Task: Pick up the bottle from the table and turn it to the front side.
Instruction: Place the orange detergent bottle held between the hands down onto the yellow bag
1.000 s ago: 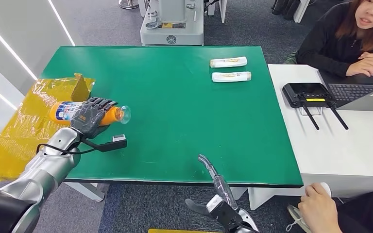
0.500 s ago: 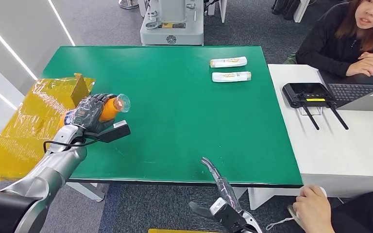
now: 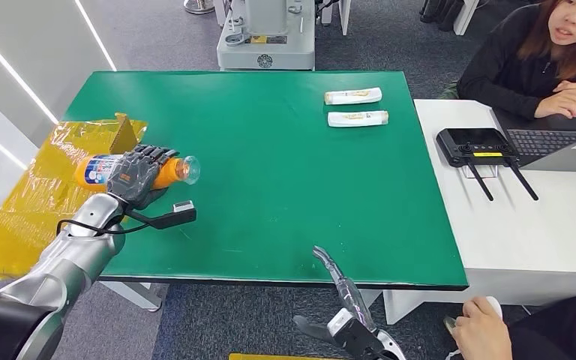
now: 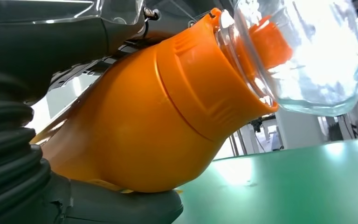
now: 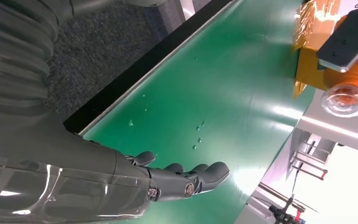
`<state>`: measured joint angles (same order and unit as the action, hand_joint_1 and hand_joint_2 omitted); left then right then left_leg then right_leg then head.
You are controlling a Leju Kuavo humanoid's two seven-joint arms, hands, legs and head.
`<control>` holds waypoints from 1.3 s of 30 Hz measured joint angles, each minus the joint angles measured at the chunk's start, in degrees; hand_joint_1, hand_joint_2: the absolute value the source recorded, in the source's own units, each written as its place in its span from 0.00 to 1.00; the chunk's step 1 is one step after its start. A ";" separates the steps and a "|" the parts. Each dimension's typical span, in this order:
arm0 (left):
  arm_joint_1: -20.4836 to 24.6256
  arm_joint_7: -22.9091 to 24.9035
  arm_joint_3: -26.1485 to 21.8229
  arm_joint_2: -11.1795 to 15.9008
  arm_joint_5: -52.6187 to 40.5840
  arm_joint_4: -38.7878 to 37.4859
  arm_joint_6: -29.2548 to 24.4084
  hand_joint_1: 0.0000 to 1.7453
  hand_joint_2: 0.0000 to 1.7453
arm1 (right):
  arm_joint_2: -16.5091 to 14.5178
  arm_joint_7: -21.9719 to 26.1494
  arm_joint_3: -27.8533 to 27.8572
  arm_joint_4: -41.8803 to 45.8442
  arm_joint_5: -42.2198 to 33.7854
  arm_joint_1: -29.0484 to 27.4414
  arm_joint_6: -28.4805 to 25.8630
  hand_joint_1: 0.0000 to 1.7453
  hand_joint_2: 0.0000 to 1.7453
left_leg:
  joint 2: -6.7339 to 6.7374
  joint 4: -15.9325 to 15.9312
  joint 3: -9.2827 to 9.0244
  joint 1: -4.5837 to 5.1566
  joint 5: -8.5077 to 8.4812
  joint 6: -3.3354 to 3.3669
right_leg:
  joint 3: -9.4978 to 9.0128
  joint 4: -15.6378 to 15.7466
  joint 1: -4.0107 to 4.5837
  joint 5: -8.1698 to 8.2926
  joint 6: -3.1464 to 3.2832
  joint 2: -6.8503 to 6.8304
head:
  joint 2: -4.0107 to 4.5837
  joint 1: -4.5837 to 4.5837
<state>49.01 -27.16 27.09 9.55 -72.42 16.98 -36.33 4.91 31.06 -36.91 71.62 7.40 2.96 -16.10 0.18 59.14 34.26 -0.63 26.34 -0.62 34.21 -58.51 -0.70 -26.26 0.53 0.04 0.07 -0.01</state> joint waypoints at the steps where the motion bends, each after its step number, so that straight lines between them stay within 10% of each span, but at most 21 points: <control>1: -0.03 -0.39 -0.17 -0.03 1.84 0.00 0.68 1.00 1.00 | 0.05 -0.34 -0.01 0.29 0.13 -0.05 -0.01 0.00 1.00 | 0.00 0.00 0.00 0.00 0.00 0.00 | 0.00 0.00 0.00 0.00 0.00 0.00 | 0.00 0.00; 16: -3.31 -1.04 -5.64 0.95 13.34 -0.02 7.89 1.00 1.00 | 0.04 0.14 -0.11 -1.66 1.07 0.85 2.03 0.00 1.00 | 0.03 -0.02 0.01 0.00 0.01 -0.01 | 0.00 -0.03 0.00 0.00 0.01 0.02 | 0.00 -0.01; 39: -8.31 5.40 -5.55 4.69 3.65 -0.44 0.89 1.00 1.00 | -1.60 1.44 -0.24 -7.64 1.08 3.50 4.02 0.00 1.00 | 0.12 -0.04 -0.06 0.00 -0.02 -0.08 | 0.02 -0.14 0.00 -0.01 0.04 0.12 | 0.00 -0.01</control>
<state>40.70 -21.76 21.53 14.23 -68.78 16.55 -35.44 3.31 32.51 -37.15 63.98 8.48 6.46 -12.08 0.29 59.10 34.21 -0.63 26.32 -0.71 34.23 -58.64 -0.70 -26.27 0.57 0.16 0.07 -0.02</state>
